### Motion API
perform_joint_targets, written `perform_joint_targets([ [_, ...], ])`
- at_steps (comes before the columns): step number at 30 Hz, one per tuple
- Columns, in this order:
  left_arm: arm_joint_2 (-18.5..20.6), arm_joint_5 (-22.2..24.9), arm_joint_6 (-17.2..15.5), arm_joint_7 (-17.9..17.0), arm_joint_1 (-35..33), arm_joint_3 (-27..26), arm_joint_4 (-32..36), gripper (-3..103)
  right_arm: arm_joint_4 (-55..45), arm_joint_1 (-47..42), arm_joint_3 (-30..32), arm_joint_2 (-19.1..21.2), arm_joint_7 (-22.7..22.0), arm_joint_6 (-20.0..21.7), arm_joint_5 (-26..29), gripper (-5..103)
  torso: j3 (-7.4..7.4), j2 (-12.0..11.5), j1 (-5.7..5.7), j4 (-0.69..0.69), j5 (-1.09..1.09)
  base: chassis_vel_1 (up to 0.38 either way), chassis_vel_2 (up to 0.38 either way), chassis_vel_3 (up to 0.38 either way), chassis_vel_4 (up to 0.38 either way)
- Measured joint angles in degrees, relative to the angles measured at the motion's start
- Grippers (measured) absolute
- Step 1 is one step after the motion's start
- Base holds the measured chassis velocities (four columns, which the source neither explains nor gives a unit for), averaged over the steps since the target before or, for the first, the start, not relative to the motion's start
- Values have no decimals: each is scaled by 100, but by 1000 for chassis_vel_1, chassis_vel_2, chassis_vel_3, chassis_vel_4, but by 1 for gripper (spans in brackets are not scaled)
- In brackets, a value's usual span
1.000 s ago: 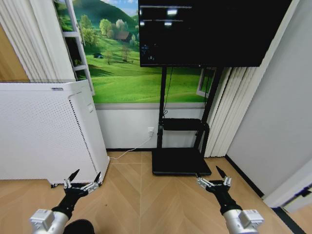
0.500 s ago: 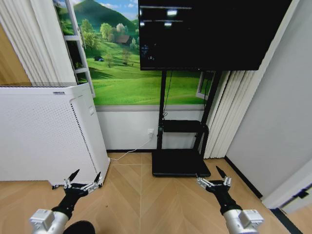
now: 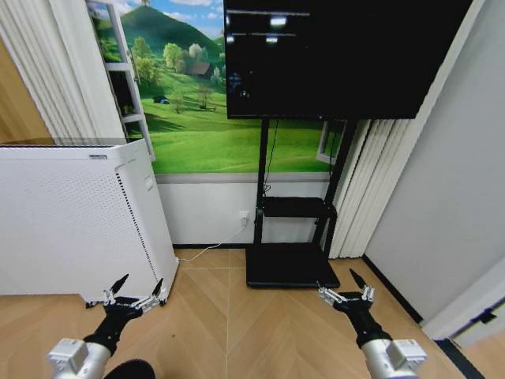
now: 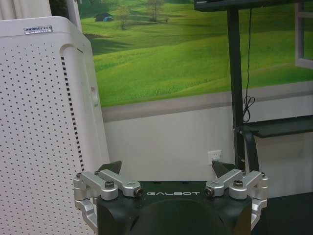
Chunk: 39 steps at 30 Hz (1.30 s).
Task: Pick up the trash bin and place the garbage on the floor into it.
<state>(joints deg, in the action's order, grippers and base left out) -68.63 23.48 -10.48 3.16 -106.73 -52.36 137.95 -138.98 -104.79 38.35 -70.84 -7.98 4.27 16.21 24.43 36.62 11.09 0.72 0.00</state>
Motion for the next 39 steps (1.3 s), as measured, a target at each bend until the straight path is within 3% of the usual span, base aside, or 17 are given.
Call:
perform_joint_targets([
  [21, 0, 0, 0, 0, 0, 0, 0, 100, 0, 1, 0, 0, 0, 0, 0, 100, 24, 44, 24, -1, 1, 32, -28, -27, 28],
  [38, 0, 0, 0, 0, -1, -1, 0, 100, 0, 1, 0, 1, 0, 0, 0, 100, 9, 18, 13, -1, 3, 247, -243, -243, 253],
  [39, 0, 0, 0, 0, -1, -1, -1, 100, -1, 0, 0, 0, 0, 0, 0, 100, 5, 18, 9, -2, -7, 372, -359, -295, 336],
])
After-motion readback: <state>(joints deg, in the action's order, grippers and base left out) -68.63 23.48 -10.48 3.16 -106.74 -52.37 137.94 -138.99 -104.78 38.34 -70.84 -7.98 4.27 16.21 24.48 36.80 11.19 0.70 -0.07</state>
